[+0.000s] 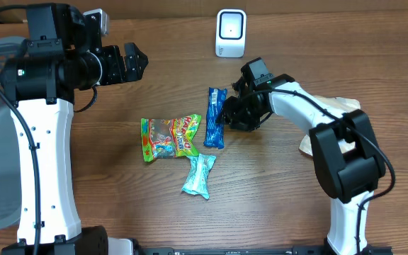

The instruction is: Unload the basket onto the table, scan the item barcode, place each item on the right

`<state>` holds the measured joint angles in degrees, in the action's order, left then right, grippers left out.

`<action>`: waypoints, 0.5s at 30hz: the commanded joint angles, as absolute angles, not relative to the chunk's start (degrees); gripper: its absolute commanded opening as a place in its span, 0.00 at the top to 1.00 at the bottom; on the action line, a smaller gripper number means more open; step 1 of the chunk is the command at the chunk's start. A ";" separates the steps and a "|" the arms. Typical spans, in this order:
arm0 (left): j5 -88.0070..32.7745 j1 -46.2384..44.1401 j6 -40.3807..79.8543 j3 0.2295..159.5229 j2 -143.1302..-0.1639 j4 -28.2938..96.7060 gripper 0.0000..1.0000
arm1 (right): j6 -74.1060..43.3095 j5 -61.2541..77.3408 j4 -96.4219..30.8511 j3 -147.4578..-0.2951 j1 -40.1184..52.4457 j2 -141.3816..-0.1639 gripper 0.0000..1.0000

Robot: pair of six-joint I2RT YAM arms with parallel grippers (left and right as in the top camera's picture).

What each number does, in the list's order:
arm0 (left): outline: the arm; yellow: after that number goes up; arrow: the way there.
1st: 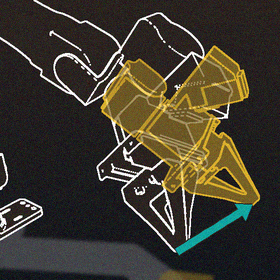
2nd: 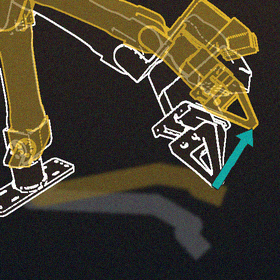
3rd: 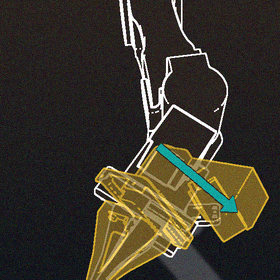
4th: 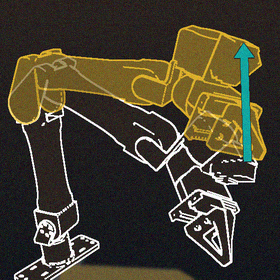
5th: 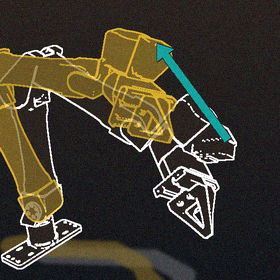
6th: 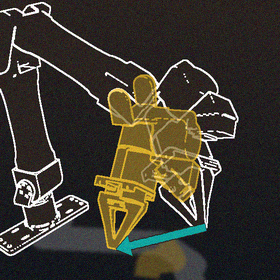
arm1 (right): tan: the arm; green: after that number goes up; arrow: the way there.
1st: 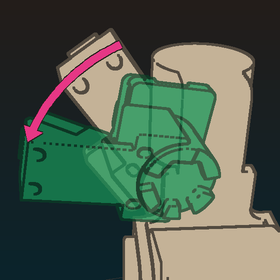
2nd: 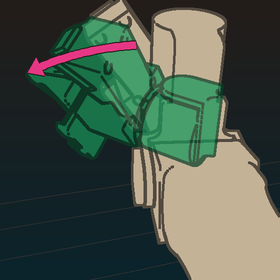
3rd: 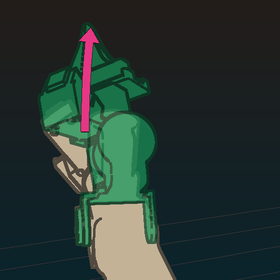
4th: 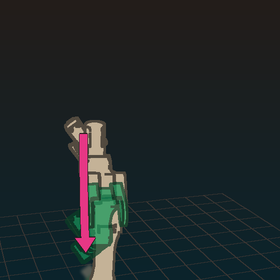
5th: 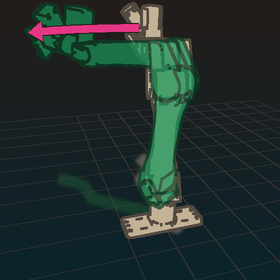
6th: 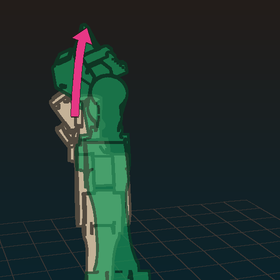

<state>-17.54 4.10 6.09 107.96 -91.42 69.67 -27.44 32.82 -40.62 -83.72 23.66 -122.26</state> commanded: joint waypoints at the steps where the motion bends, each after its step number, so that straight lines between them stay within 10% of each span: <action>1: -17.39 3.73 6.85 107.74 -91.61 69.67 0.00 | -31.18 35.29 -37.67 -83.57 23.55 -123.39 0.36; 8: -17.41 3.73 6.85 107.74 -91.61 69.67 0.00 | -37.76 34.92 -26.17 -83.57 23.62 -127.46 0.41; 15: -17.39 3.57 6.85 107.74 -91.61 69.67 0.00 | -39.22 36.88 -23.05 -83.68 23.62 -129.12 0.92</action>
